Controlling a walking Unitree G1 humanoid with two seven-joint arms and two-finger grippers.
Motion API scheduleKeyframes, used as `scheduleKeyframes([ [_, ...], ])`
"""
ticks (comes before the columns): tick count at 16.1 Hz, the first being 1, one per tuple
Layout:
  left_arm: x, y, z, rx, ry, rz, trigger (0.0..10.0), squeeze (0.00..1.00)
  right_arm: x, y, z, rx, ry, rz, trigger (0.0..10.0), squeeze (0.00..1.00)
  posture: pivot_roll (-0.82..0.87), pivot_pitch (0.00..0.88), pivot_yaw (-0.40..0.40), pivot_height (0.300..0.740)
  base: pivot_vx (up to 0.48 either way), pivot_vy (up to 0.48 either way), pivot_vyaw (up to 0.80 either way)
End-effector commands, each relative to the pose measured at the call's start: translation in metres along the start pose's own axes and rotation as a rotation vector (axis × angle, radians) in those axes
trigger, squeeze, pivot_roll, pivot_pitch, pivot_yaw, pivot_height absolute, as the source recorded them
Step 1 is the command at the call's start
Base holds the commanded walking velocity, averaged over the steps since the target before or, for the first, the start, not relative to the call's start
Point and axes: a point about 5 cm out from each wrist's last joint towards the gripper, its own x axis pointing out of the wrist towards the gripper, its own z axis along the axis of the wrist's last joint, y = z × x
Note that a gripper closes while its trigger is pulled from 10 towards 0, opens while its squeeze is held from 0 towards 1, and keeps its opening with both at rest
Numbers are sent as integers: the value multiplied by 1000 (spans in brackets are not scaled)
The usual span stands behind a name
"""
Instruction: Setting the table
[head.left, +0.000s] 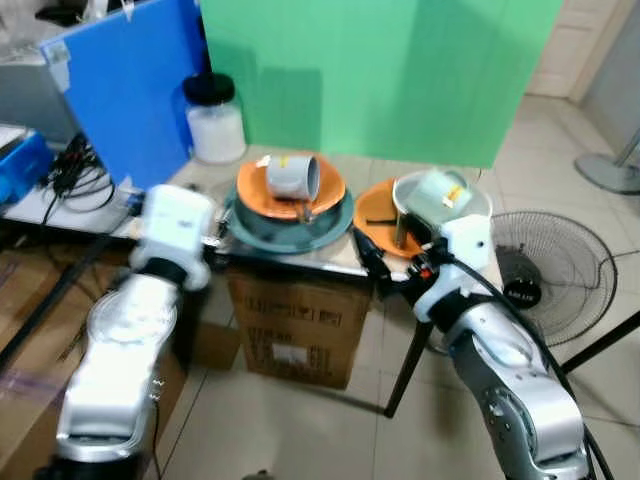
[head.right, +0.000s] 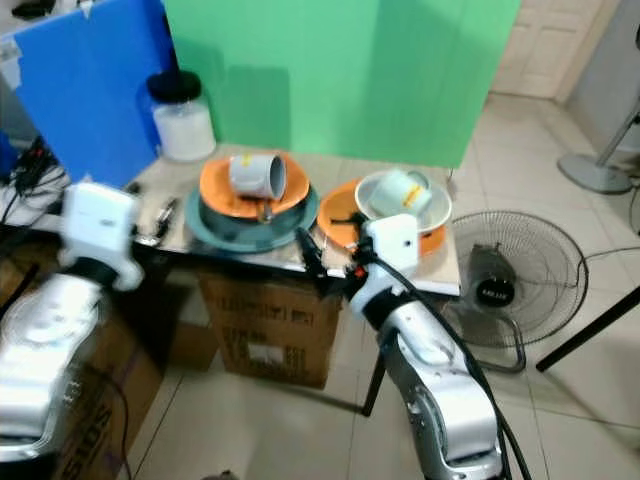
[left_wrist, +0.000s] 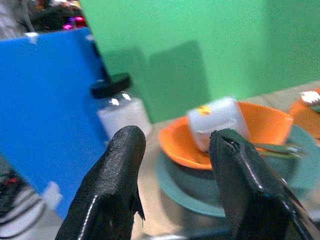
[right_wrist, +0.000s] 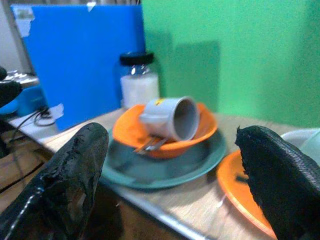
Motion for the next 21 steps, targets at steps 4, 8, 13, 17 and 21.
scheduleKeyframes([
  [4, 3, -16, 4, -59, -16, -67, 10000, 0, -5, -13, 2, -18, -6, -112, 10000, 0, 148, 0, 21, 740, 292, 0, 0],
  [8, 1, -23, 0, -76, -2, -101, 10000, 0, -9, -18, -1, -30, -1, -227, 10000, 0, 141, 0, 43, 740, 305, 0, 0],
  [13, 7, -28, -1, -71, 3, -132, 10000, 0, -7, -19, 1, -30, 1, -253, 10000, 0, 131, 0, 60, 740, 304, 0, 0],
  [17, 9, -25, -1, -65, -1, -127, 10000, 0, -9, -17, -1, -18, 7, -244, 10000, 0, 129, 0, 66, 740, 304, 0, 0],
  [21, 10, -20, -1, -52, -6, -119, 10000, 0, -8, -16, 1, -27, 2, -215, 10000, 0, 127, 0, 64, 740, 307, 0, 0],
])
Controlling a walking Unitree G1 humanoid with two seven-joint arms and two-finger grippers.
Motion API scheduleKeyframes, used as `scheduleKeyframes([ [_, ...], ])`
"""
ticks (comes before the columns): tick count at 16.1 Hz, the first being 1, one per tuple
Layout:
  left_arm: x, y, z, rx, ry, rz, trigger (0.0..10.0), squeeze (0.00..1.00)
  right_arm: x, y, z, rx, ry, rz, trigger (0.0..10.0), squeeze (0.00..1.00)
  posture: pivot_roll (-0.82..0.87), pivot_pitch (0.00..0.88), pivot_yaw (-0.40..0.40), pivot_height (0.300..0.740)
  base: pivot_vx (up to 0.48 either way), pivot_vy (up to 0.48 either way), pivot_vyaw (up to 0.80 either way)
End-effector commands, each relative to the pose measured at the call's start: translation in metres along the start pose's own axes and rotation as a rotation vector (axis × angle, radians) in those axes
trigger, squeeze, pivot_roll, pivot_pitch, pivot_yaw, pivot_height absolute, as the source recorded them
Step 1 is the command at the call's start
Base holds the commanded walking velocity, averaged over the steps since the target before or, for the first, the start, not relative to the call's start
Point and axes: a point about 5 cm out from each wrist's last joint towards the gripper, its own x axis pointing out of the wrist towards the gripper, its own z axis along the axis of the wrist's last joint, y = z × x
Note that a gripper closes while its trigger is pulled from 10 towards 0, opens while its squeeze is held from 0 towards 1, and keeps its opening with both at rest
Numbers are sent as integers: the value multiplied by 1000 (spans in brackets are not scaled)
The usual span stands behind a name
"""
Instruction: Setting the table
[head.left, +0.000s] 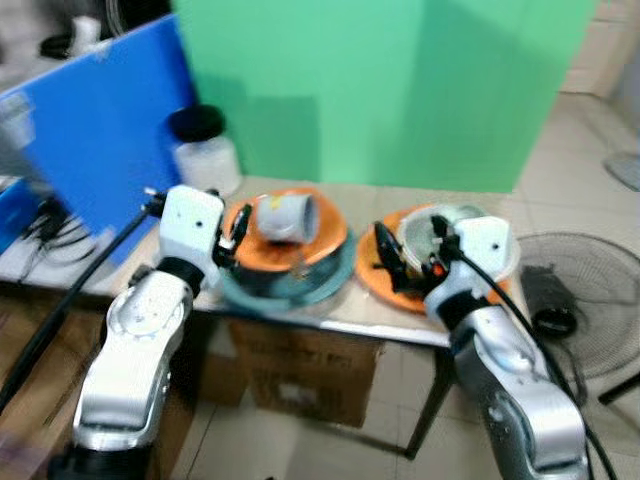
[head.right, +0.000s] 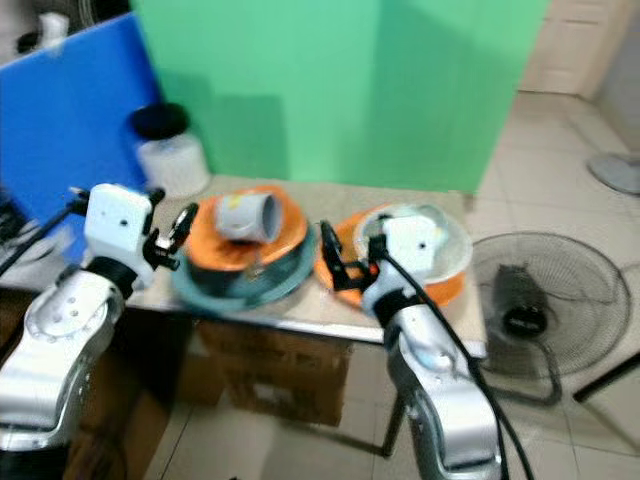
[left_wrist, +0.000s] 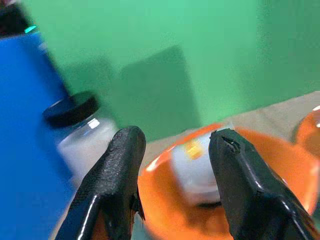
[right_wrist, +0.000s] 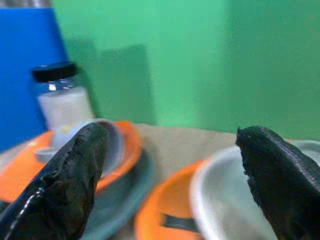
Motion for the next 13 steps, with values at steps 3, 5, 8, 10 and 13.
scheduleKeyframes([
  [3, 0, 3, 2, 81, -9, -135, 10000, 0, -1, 3, 12, -40, -32, 107, 10000, 0, 130, 0, 57, 740, 0, 0, 0],
  [5, 5, 17, -4, 234, 37, -249, 10000, 0, -1, 6, 17, -81, -26, 206, 10000, 0, 131, 0, 55, 740, 0, 0, 0],
  [8, 17, 24, -8, 379, 72, -442, 10000, 0, -1, 10, 17, -149, 3, 316, 10000, 0, 129, 0, 51, 740, 0, 0, 0],
  [10, 32, 32, -17, 489, 103, -602, 10000, 259, 0, 7, 16, -189, 26, 354, 10000, 0, 120, 0, 56, 740, 0, 0, 0],
  [13, 47, 40, -17, 526, 120, -645, 10000, 1000, 0, 5, 17, -206, 38, 376, 10000, 0, 103, 0, 59, 740, 0, 0, 0],
])
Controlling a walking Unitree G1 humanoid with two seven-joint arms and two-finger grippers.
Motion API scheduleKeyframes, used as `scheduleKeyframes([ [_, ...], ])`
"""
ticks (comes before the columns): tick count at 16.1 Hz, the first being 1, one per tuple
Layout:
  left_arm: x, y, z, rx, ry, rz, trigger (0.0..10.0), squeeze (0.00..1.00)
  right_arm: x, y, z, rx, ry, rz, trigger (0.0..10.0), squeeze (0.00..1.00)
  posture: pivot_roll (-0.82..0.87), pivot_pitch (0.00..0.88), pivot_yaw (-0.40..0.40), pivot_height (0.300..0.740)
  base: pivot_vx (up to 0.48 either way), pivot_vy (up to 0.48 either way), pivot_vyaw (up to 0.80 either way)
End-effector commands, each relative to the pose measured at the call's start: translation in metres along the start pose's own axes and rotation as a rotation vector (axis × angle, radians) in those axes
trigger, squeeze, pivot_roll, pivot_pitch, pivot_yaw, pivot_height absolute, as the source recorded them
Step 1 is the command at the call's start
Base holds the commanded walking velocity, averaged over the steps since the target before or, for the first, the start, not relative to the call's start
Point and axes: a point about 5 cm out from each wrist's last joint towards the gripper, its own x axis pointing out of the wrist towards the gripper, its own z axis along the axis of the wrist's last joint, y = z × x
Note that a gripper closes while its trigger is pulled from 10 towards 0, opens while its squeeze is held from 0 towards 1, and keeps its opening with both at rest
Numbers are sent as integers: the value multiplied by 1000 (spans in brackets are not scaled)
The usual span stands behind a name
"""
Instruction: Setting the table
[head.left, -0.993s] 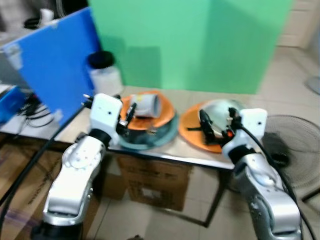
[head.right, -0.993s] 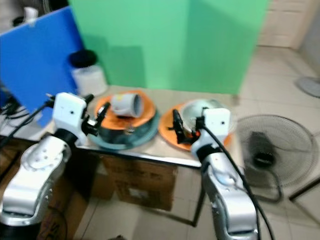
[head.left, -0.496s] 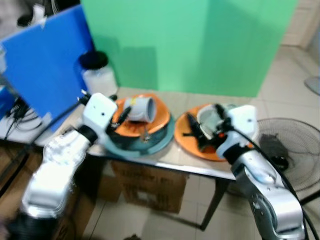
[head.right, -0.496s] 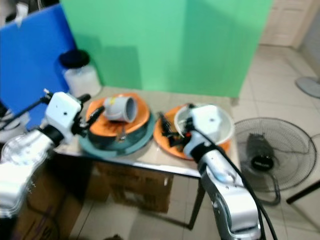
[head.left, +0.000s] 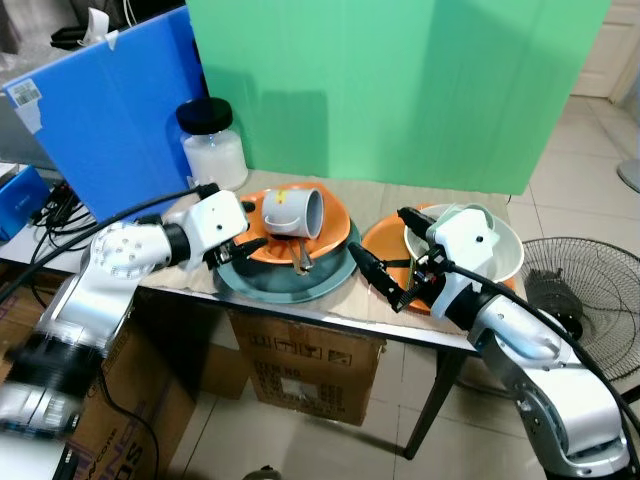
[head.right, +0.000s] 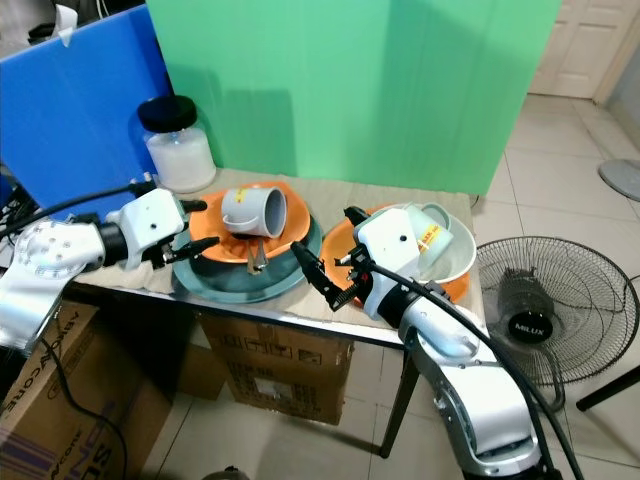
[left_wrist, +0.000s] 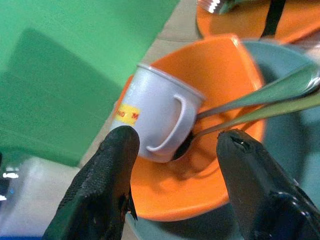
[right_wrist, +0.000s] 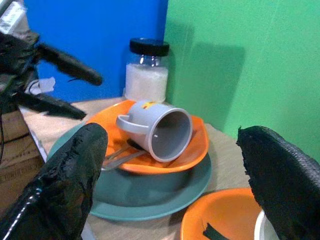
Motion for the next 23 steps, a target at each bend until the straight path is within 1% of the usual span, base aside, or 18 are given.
scheduleKeyframes([
  [1, 3, 5, -4, 53, 24, -13, 10000, 1000, 1, 1, 3, -3, -1, 22, 10000, 0, 99, 0, 60, 740, 0, 0, 0],
  [2, 8, 8, -7, 99, 41, -8, 10000, 1000, 0, 1, 3, -7, 5, 25, 10000, 0, 95, 0, 60, 740, 0, 0, 0],
  [3, 14, 12, -10, 114, 50, 9, 10000, 435, 0, 3, 3, -7, 10, 28, 10000, 0, 91, 0, 62, 740, 0, 0, 0],
  [4, 17, 14, -12, 106, 48, 3, 10000, 0, -1, 5, 2, -6, 15, 31, 10000, 0, 87, 0, 63, 740, 0, 0, 0],
  [7, 24, 12, -14, 93, 45, -62, 10000, 0, -3, 7, 0, 1, 32, 36, 10000, 0, 75, 13, 77, 740, 0, 0, 0],
  [9, 29, 13, -17, 99, 57, -70, 10000, 0, -5, 8, 0, 3, 40, 30, 10000, 0, 69, 15, 84, 740, 0, 0, 0],
  [14, 48, 11, -17, 97, 104, 27, 10000, 0, -7, 11, 0, 6, 46, 22, 10000, 0, 48, 15, 97, 740, 0, 0, 0],
  [16, 53, 10, -17, 83, 117, 60, 10000, 0, -9, 11, 1, 6, 48, 21, 10000, 0, 45, 14, 98, 740, 0, 0, 0],
  [17, 55, 11, -17, 91, 133, 91, 10000, 0, -10, 13, 1, 4, 52, 35, 10000, 0, 37, 11, 102, 740, 0, 0, 0],
  [18, 57, 11, -17, 100, 140, 111, 8588, 0, -11, 16, 1, 5, 52, 65, 10000, 0, 30, 7, 104, 740, 0, 0, 0],
  [19, 57, 11, -17, 105, 140, 118, 6902, 0, -13, 19, 2, 8, 50, 97, 10000, 0, 30, 7, 104, 740, 0, 0, 0],
  [20, 58, 12, -16, 108, 138, 124, 4471, 0, -15, 24, 2, 10, 57, 155, 10000, 0, 27, 3, 106, 740, 0, 0, 0],
  [21, 59, 13, -15, 110, 135, 133, 4078, 0, -18, 28, 2, 18, 66, 212, 10000, 0, 27, 3, 106, 740, 0, 0, 0],
  [22, 59, 13, -15, 112, 133, 138, 3137, 0, -19, 30, 2, 22, 71, 239, 10000, 0, 28, 0, 103, 740, 0, 0, 0],
  [23, 59, 14, -14, 113, 131, 144, 1451, 0, -20, 32, 1, 27, 76, 265, 10000, 0, 29, 0, 101, 740, 0, 0, 0],
])
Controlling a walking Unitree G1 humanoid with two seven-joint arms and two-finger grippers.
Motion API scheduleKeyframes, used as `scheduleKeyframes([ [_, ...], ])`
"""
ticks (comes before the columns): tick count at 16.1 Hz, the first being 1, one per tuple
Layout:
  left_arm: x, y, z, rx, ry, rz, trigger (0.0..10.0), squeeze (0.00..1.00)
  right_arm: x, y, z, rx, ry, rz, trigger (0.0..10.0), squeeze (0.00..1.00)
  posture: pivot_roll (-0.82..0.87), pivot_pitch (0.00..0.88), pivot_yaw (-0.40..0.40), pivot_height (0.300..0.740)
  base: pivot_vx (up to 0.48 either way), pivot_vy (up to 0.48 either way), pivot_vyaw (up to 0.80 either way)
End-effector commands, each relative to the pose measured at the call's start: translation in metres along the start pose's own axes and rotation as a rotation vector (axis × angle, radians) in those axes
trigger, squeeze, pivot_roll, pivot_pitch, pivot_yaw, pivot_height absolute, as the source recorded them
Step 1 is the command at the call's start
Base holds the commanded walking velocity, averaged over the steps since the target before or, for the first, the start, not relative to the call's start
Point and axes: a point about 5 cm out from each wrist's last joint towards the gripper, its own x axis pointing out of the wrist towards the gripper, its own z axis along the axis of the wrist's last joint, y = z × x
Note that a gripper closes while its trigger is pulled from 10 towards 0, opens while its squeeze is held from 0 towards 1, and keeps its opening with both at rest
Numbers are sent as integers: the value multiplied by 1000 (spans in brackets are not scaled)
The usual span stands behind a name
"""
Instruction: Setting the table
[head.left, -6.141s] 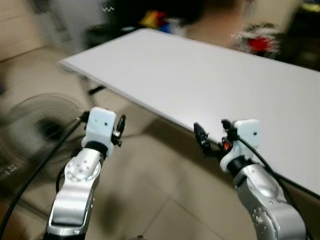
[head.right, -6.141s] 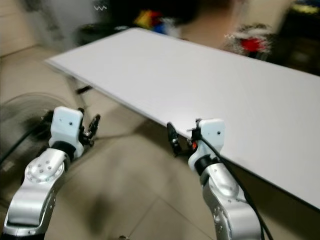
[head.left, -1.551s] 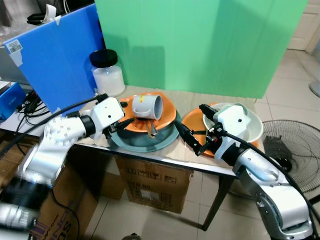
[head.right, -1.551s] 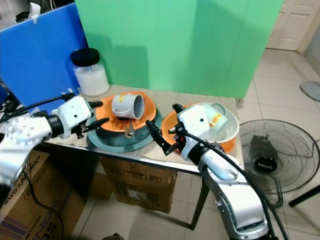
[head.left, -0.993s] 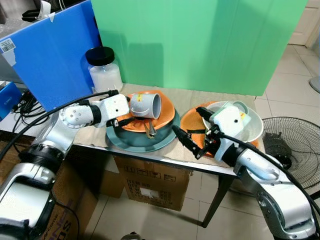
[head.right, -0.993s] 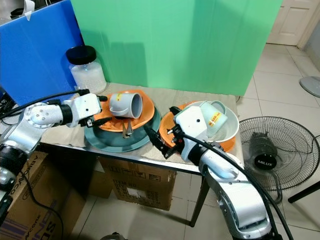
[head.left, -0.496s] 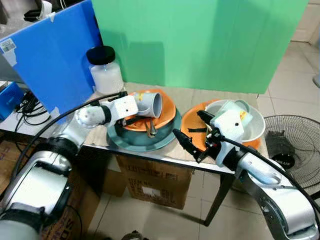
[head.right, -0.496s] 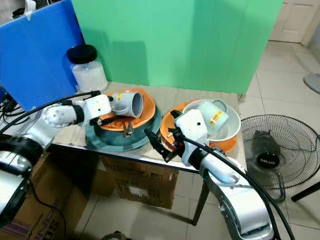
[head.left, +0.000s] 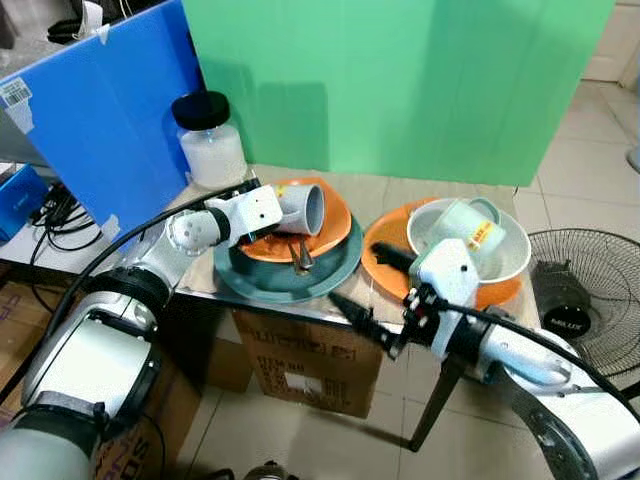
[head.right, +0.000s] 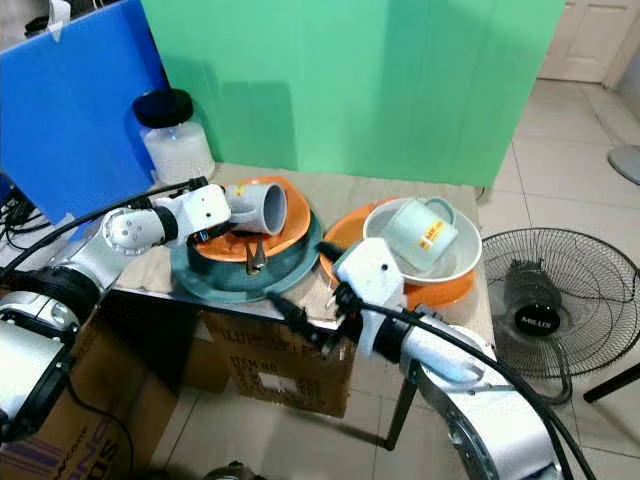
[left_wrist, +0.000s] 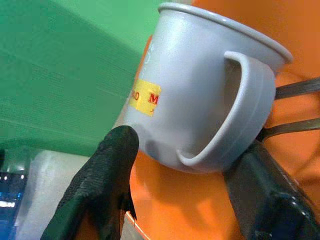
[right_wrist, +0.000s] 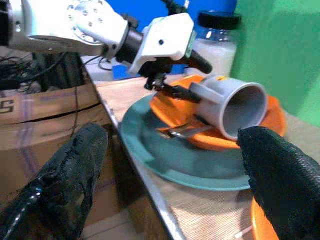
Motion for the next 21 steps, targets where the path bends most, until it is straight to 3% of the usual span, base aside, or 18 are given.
scheduleKeyframes([
  [1, 0, 6, 4, 17, -7, 17, 0, 0, -1, 4, 2, 4, -2, 34, 10000, 0, 30, 0, 100, 740, 0, 0, 0],
  [10, -2, 14, 4, -8, -24, 66, 0, 0, 2, 2, 1, -5, 16, 45, 10000, 0, 35, 0, 99, 740, 0, 0, 0],
  [14, -8, 25, 2, -20, -31, 130, 0, 0, 3, 0, 0, -1, 9, 27, 10000, 0, 39, 0, 98, 740, 0, 0, 0],
  [21, -23, 52, 8, -87, -134, 302, 0, 0, 5, -13, 4, -1, -37, -79, 10000, 0, 42, 0, 103, 740, 0, 0, 0],
])
